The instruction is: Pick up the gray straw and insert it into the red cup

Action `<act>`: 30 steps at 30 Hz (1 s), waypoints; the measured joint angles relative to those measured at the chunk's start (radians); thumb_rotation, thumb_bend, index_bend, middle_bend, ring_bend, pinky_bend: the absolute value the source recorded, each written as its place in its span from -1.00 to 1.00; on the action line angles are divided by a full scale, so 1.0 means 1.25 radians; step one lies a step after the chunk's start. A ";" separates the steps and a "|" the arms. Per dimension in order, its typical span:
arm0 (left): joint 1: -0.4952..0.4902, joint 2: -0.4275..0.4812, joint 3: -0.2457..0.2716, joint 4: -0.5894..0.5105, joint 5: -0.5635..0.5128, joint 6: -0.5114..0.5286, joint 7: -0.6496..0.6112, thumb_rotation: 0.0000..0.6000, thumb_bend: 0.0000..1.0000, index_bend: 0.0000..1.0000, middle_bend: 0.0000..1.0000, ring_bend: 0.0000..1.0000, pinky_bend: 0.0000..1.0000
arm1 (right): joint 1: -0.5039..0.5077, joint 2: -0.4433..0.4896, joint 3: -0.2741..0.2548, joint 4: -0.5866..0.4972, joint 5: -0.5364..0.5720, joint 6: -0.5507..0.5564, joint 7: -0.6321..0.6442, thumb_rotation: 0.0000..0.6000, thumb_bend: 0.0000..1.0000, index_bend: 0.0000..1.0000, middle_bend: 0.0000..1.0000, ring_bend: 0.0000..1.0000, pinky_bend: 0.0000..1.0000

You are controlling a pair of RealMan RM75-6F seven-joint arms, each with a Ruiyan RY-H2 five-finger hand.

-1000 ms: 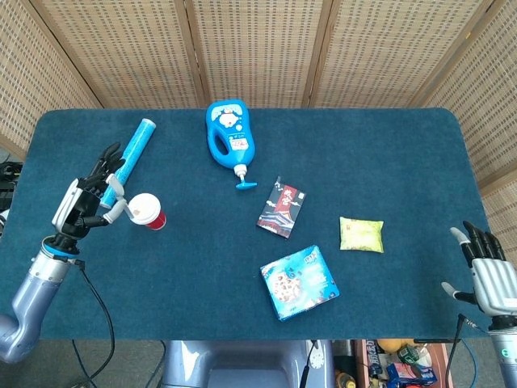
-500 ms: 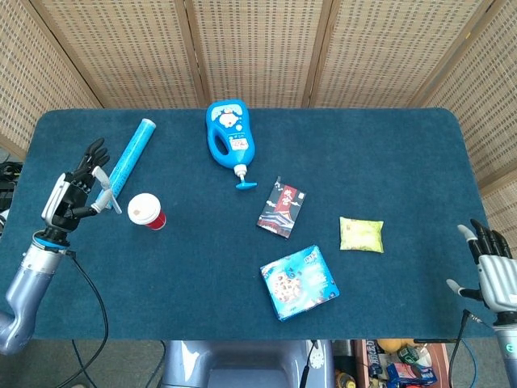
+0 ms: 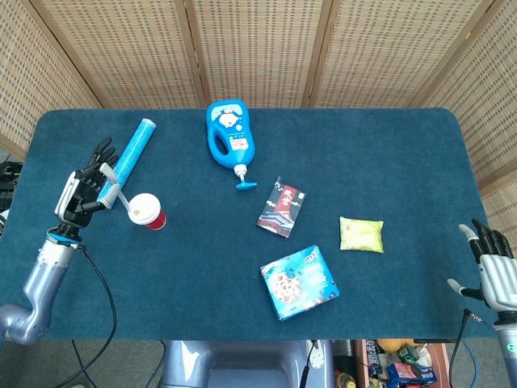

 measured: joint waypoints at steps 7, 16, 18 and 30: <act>0.003 -0.008 -0.001 0.005 0.000 0.000 0.001 1.00 0.22 0.23 -1.00 -1.00 -1.00 | 0.000 0.001 0.001 0.004 0.002 -0.002 0.007 1.00 -1.00 -1.00 -1.00 -1.00 -1.00; 0.007 -0.019 0.004 0.020 0.004 -0.004 -0.019 1.00 0.22 0.23 -1.00 -1.00 -1.00 | -0.001 0.002 0.001 0.004 0.001 -0.001 0.008 1.00 -1.00 -1.00 -1.00 -1.00 -1.00; 0.007 -0.023 0.005 0.025 0.006 -0.005 -0.023 1.00 0.22 0.23 -1.00 -1.00 -1.00 | -0.001 0.002 0.001 0.003 0.000 -0.001 0.008 1.00 -1.00 -1.00 -1.00 -1.00 -1.00; 0.002 -0.039 0.002 0.042 0.004 -0.014 -0.027 1.00 0.22 0.23 -1.00 -1.00 -1.00 | 0.000 0.001 0.001 0.007 0.004 -0.006 0.009 1.00 -1.00 -1.00 -1.00 -1.00 -1.00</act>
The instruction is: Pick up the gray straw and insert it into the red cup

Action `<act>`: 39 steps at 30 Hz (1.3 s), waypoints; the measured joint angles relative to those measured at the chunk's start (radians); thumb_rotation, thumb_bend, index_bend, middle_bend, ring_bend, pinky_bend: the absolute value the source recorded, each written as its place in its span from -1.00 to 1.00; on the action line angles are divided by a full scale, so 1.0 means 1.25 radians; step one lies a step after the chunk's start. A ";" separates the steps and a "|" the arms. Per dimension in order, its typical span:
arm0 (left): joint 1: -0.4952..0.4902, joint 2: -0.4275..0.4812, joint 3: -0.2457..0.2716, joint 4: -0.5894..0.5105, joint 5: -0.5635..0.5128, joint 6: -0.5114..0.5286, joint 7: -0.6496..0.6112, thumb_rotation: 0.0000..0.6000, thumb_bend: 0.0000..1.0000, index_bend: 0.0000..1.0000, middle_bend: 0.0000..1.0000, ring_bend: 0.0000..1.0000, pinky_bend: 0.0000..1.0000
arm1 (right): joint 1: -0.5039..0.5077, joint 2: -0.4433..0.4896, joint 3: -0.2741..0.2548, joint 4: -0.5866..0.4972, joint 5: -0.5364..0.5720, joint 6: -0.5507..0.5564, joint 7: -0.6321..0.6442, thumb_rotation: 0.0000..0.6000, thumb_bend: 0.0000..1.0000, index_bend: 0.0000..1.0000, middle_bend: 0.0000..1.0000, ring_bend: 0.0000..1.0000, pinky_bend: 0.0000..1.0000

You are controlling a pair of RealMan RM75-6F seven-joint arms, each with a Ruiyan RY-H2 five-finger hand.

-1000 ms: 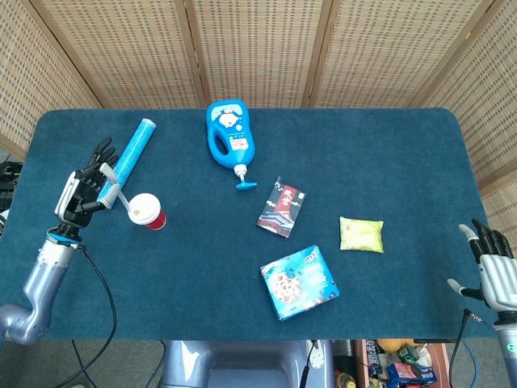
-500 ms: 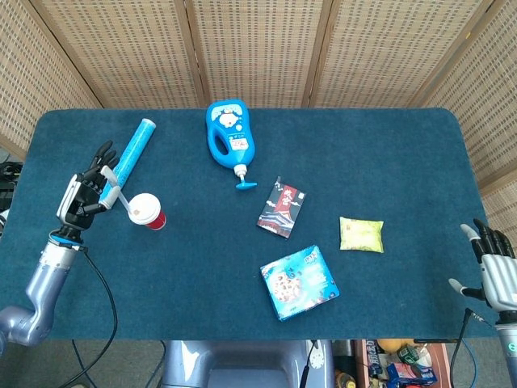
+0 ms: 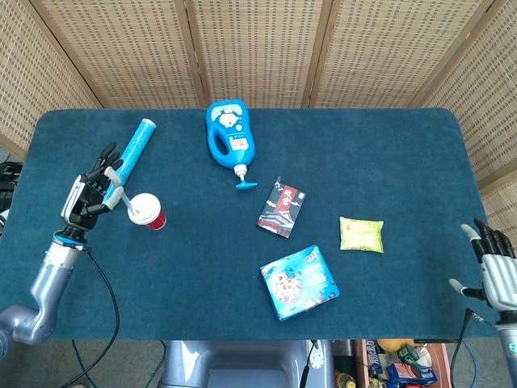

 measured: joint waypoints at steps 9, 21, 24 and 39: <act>-0.005 -0.011 -0.001 0.020 -0.001 -0.010 -0.008 1.00 0.22 0.23 -1.00 -1.00 -1.00 | 0.001 -0.002 0.000 0.003 0.003 -0.003 -0.002 1.00 -1.00 -1.00 -1.00 -1.00 -1.00; -0.007 -0.032 0.004 0.054 0.000 -0.019 -0.027 1.00 0.22 0.23 -1.00 -1.00 -1.00 | 0.002 -0.005 0.001 0.006 0.006 -0.008 -0.005 1.00 -1.00 -1.00 -1.00 -1.00 -1.00; -0.007 -0.036 0.005 0.063 -0.001 -0.022 -0.031 1.00 0.23 0.23 -1.00 -1.00 -1.00 | 0.004 -0.005 0.001 0.006 0.007 -0.010 -0.006 1.00 -1.00 -1.00 -1.00 -1.00 -1.00; -0.012 -0.070 0.014 0.114 -0.005 -0.047 -0.035 1.00 0.26 0.23 -1.00 -1.00 -1.00 | 0.006 -0.008 0.001 0.009 0.007 -0.014 -0.007 1.00 -1.00 -1.00 -1.00 -1.00 -1.00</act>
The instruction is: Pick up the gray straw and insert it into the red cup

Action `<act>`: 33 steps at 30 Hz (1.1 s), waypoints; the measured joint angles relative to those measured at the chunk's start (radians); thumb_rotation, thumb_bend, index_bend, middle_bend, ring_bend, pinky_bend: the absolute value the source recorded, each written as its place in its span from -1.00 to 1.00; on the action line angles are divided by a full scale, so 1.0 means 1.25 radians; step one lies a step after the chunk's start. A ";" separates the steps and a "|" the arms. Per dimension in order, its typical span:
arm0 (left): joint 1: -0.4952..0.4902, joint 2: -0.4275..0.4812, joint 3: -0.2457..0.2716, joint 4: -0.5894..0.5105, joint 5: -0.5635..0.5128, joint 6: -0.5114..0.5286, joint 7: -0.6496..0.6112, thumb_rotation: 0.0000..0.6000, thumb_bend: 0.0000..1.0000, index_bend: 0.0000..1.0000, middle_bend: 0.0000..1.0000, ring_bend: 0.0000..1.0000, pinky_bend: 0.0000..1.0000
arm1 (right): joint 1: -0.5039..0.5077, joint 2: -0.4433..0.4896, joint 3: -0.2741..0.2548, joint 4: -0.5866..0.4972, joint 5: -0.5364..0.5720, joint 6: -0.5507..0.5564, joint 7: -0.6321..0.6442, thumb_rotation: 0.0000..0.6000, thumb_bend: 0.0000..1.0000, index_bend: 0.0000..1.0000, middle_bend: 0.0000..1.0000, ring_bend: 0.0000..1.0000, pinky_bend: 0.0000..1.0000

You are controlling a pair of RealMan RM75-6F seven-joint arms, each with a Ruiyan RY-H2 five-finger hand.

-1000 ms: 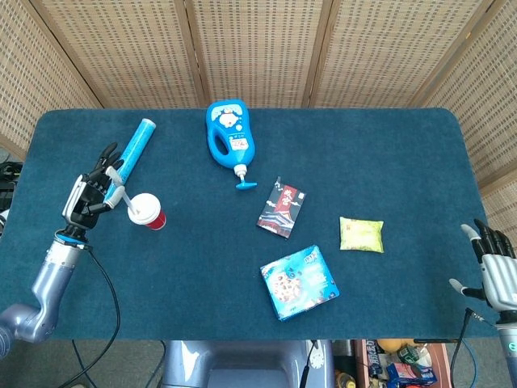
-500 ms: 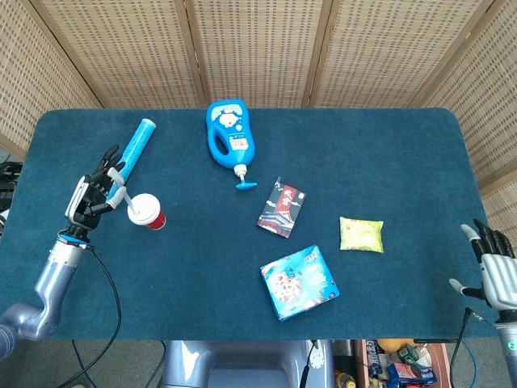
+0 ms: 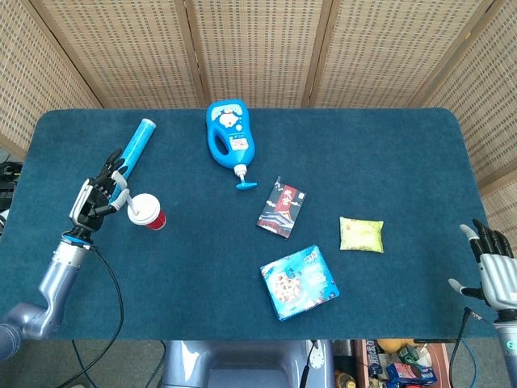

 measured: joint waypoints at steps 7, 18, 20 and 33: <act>-0.006 -0.017 0.008 0.027 -0.003 -0.025 0.019 1.00 0.29 0.23 -1.00 -1.00 -1.00 | 0.000 -0.002 0.000 0.006 -0.005 0.004 0.007 1.00 -1.00 -1.00 -1.00 -1.00 -1.00; -0.003 -0.034 0.030 0.068 0.010 -0.040 -0.004 1.00 0.31 0.09 -1.00 -1.00 -1.00 | 0.000 -0.002 -0.002 0.007 -0.008 0.003 0.011 1.00 -1.00 -1.00 -1.00 -1.00 -1.00; -0.003 -0.035 0.035 0.073 0.016 -0.038 -0.009 1.00 0.31 -0.08 -1.00 -1.00 -1.00 | 0.001 -0.002 -0.002 0.007 -0.008 0.001 0.011 1.00 -1.00 -1.00 -1.00 -1.00 -1.00; 0.009 -0.016 0.051 0.072 0.040 0.004 -0.022 1.00 -0.08 -1.00 -1.00 -1.00 -1.00 | -0.001 0.000 -0.005 -0.002 -0.017 0.011 0.008 1.00 -1.00 -1.00 -1.00 -1.00 -1.00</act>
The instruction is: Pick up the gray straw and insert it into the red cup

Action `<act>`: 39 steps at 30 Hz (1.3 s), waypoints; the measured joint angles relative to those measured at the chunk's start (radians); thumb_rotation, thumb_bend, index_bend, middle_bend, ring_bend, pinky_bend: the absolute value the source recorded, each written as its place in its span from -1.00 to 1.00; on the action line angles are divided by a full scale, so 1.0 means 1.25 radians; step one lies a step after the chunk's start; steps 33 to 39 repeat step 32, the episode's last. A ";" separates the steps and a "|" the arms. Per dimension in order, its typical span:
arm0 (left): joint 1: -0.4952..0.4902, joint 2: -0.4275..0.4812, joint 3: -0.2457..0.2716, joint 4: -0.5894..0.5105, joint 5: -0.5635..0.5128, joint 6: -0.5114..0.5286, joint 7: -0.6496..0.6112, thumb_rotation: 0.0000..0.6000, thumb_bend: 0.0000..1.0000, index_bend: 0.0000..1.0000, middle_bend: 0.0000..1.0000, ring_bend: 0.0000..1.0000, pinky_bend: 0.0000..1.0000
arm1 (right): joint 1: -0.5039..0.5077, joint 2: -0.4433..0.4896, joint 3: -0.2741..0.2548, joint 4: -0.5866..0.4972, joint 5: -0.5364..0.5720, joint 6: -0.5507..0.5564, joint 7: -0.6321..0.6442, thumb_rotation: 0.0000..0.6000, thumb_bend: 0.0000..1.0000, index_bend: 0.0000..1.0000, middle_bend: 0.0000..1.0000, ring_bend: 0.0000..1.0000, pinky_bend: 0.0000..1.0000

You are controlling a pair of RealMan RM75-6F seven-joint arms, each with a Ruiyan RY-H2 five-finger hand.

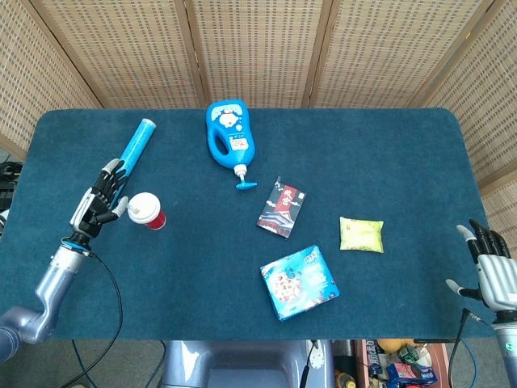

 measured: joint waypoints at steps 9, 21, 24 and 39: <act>0.027 0.072 0.014 -0.065 0.036 0.078 0.090 1.00 -0.74 -1.00 -1.00 -1.00 -1.00 | -0.005 0.005 -0.004 -0.009 -0.014 0.015 0.003 1.00 -1.00 -1.00 -1.00 -1.00 -1.00; 0.120 0.235 0.053 -0.301 0.000 0.139 0.841 1.00 -0.94 -1.00 -1.00 -1.00 -1.00 | -0.011 -0.001 -0.008 -0.008 -0.031 0.041 -0.024 1.00 -1.00 -1.00 -1.00 -1.00 -1.00; 0.166 0.258 0.060 -0.393 -0.025 0.193 1.087 1.00 -0.94 -1.00 -1.00 -1.00 -1.00 | -0.014 -0.003 -0.008 -0.009 -0.037 0.054 -0.033 1.00 -1.00 -1.00 -1.00 -1.00 -1.00; 0.283 0.318 0.090 -0.630 -0.076 0.294 1.447 1.00 -0.94 -1.00 -1.00 -1.00 -1.00 | -0.023 -0.005 -0.005 -0.013 -0.048 0.091 -0.056 1.00 -1.00 -1.00 -1.00 -1.00 -1.00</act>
